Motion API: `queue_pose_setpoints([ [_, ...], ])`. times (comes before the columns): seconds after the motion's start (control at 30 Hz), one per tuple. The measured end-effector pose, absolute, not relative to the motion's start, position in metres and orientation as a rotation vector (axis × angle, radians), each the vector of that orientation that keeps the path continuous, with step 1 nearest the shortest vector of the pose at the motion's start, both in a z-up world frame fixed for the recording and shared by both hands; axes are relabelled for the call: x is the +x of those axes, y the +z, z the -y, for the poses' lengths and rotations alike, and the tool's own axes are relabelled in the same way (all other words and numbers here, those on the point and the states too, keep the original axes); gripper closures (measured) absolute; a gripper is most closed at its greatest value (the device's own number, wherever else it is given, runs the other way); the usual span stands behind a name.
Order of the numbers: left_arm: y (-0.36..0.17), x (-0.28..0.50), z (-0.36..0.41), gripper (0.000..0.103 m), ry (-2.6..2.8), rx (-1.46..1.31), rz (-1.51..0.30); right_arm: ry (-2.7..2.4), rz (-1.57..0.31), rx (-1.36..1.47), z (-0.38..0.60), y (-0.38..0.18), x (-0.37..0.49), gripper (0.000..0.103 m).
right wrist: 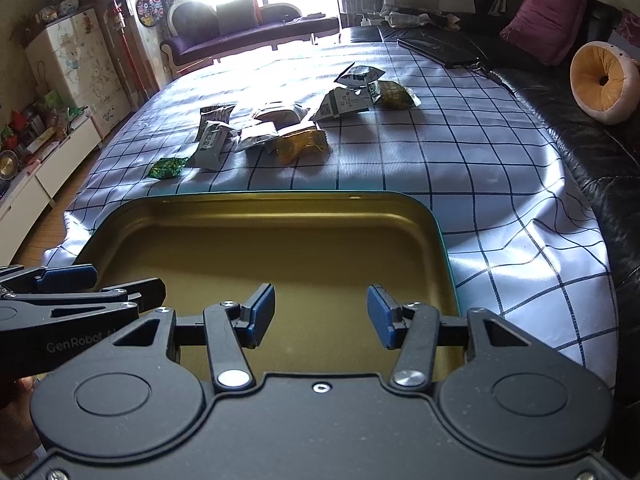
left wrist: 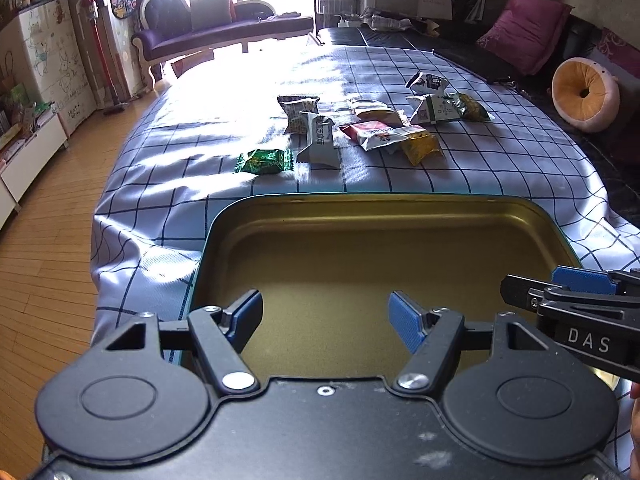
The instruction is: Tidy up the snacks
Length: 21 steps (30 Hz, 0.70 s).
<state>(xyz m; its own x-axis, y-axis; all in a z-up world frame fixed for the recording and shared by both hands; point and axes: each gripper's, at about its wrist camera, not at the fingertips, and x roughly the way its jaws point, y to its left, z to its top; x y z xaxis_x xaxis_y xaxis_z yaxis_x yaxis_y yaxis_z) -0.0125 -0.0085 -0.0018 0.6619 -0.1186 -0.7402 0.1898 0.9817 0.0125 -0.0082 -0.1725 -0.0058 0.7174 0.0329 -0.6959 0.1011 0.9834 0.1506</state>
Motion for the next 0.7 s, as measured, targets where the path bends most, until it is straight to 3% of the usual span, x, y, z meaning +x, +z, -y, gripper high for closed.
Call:
queue_pose_setpoints([
  [0.4, 0.009, 0.000, 0.005, 0.031, -0.129, 0.102, -0.743, -0.085, -0.665, 0.209, 0.180, 0.005, -0.005, 0.046],
  [0.7, 0.010, 0.037, -0.009, 0.031, -0.049, 0.018, -0.826, -0.053, -0.685, 0.207, 0.181, 0.011, 0.021, 0.046],
])
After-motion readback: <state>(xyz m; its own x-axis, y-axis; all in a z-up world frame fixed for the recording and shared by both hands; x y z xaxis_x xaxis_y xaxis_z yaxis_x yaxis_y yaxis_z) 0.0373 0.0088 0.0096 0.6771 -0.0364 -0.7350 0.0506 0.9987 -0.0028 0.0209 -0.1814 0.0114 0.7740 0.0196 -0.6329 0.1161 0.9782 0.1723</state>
